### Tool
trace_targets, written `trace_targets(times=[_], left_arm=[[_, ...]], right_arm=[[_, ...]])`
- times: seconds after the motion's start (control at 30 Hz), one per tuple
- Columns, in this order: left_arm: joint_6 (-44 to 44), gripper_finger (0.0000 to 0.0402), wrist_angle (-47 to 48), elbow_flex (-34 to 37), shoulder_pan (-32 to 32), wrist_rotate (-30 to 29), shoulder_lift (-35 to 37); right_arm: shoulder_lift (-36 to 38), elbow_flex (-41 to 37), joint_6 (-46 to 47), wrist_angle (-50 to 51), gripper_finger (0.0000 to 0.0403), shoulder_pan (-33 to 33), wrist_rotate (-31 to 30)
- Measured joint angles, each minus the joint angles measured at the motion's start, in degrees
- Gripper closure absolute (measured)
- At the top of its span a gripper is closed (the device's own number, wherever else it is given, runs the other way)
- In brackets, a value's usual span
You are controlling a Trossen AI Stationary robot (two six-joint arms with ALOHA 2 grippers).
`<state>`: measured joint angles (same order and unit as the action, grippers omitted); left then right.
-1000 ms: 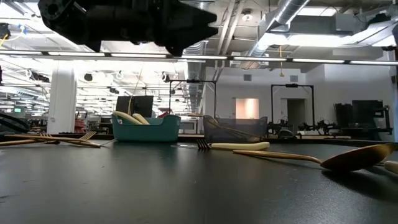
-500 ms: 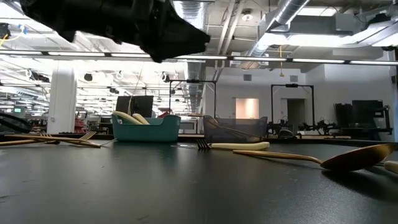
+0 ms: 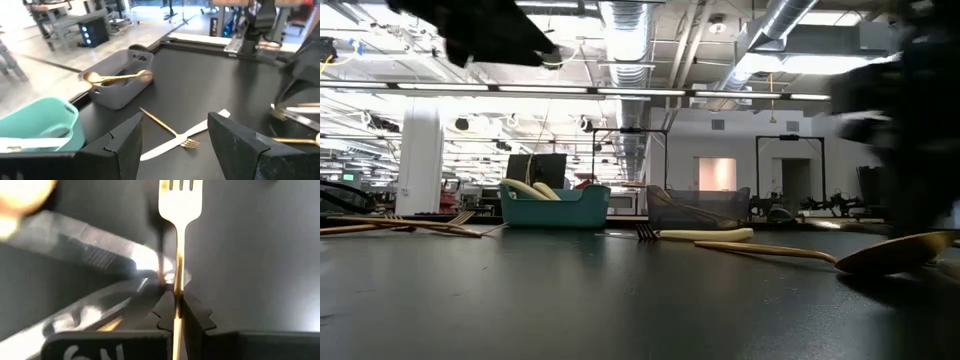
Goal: Sort silverware by color (type)
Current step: Put the gold fork into the orange bin
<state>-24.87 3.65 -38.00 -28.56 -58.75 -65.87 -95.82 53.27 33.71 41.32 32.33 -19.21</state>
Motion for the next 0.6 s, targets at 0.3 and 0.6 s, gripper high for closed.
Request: trace_targets(times=[0.3, 0.6], left_arm=[[-22.1, 0.0196, 13.38, 0.02, -3.95, -5.5, -4.43], [-26.78, 0.0196, 8.23, 0.0, -3.9, -1.47, -13.62]], right_arm=[[3.01, 0.44, -25.35, -27.03, 0.0364, -12.94, -4.22], [0.34, 0.46, -34.85, -60.37, 0.0364, -23.13, 7.86]])
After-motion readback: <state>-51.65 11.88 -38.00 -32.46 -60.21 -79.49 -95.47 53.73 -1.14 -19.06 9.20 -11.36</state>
